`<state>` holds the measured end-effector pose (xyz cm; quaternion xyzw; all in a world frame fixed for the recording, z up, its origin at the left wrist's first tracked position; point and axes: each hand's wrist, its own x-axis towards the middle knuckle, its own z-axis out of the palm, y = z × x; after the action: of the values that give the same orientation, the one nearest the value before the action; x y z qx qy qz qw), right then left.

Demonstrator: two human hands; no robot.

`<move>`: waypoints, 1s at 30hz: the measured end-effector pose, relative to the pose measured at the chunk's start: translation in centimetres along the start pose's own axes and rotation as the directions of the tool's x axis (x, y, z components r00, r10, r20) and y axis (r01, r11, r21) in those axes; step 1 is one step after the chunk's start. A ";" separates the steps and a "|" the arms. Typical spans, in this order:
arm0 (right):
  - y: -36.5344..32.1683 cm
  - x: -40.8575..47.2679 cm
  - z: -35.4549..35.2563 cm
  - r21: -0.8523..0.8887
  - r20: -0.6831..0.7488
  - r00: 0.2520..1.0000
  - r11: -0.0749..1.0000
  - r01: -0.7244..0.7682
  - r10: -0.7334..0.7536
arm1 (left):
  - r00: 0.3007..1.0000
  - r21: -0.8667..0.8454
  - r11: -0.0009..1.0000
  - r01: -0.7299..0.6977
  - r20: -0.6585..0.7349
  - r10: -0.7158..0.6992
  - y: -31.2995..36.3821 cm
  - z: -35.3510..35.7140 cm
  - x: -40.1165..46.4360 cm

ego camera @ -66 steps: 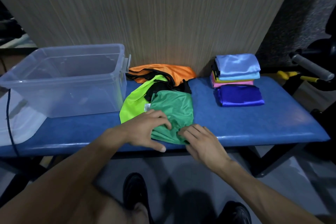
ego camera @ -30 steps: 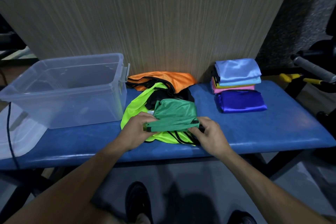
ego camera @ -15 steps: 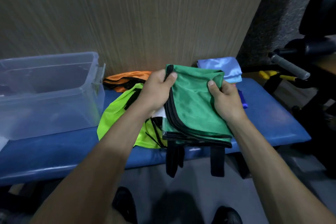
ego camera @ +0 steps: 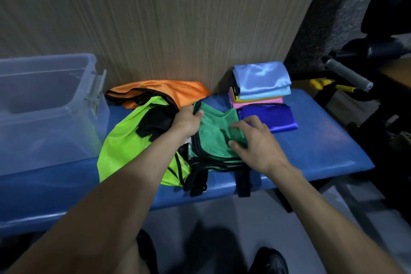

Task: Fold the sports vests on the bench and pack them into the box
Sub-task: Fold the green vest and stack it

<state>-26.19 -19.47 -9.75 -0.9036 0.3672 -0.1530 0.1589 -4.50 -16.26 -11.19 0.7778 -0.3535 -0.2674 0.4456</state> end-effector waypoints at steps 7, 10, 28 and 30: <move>2.7 -3.4 -1.9 0.134 0.013 0.964 0.956 0.261 -0.265 | 0.729 0.535 0.570 -0.623 0.133 0.672 3.4 -1.4 -4.5; 3.2 -5.6 -2.3 0.091 0.035 0.933 0.930 0.355 -0.359 | 0.583 0.227 0.574 -0.787 0.580 0.569 2.6 -0.1 -7.6; 2.7 -8.2 1.7 0.047 -0.169 0.945 0.956 0.290 -0.279 | 0.575 0.390 0.468 -0.793 0.733 0.364 -0.2 -1.2 -8.7; 2.2 -7.2 0.8 0.223 -0.156 0.975 0.956 0.191 -0.158 | 0.584 0.401 0.474 -0.784 0.734 0.346 -0.3 -1.2 -8.3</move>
<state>-32.13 -15.69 -12.45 -0.8945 0.2751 -0.2704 0.2260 -8.61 -9.00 -10.07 0.5932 -0.7879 -0.1546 0.0584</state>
